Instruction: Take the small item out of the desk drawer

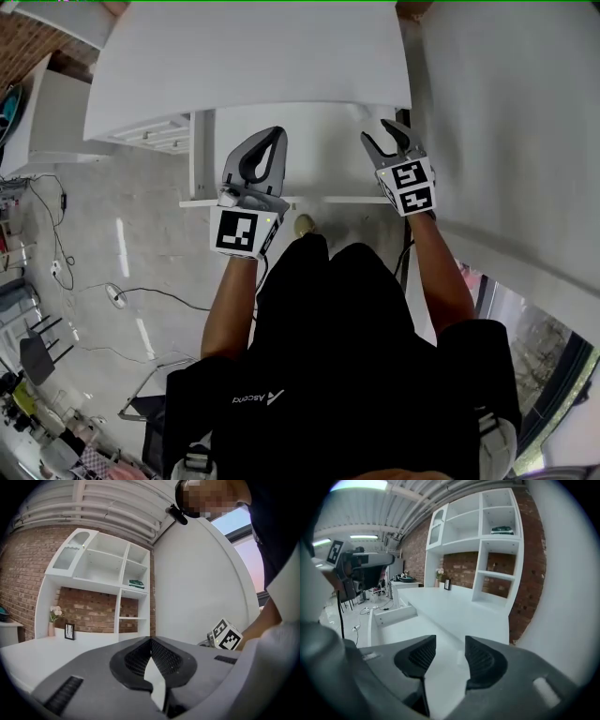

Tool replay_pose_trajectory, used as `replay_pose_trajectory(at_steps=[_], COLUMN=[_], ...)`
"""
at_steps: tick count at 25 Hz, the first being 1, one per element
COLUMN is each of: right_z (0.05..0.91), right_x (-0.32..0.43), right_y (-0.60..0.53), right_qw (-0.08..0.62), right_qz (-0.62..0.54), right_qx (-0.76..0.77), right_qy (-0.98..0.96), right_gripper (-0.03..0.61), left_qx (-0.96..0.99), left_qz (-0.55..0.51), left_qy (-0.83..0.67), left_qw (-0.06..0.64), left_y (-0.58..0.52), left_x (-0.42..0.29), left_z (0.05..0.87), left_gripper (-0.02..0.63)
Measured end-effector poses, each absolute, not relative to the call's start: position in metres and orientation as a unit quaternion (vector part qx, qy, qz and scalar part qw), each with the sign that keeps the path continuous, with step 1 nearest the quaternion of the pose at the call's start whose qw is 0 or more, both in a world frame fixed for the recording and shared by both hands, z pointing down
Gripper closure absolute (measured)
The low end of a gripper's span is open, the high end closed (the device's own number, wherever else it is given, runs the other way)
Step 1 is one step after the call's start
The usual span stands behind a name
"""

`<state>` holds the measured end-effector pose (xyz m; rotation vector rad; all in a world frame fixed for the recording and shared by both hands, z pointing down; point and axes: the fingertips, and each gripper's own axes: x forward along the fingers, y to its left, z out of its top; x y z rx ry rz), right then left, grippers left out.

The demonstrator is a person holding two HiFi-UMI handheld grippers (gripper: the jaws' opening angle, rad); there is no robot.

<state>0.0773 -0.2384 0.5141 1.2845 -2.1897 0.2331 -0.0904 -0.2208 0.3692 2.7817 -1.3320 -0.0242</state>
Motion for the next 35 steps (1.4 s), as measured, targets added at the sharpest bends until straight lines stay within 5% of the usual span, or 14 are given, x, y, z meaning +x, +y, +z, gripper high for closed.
replay_pose_trajectory(at_steps=[19,35], right_z=[0.675,0.711], right_x=[0.08,0.086], right_y=[-0.324,-0.346], right_qw=[0.448,0.509], right_qz=[0.176,0.189], right_qx=[0.466,0.509], right_qy=[-0.742,-0.668], right_gripper=[0.373,0.37], left_qx=[0.884,0.88], left_qz=[0.039,0.047], left_qy=[-0.456,-0.458], left_qw=[0.092,0.119], left_y=[-0.269,-0.271], left_x=[-0.113,-0.139], left_z=[0.445,0.461], left_gripper=[0.615,0.615])
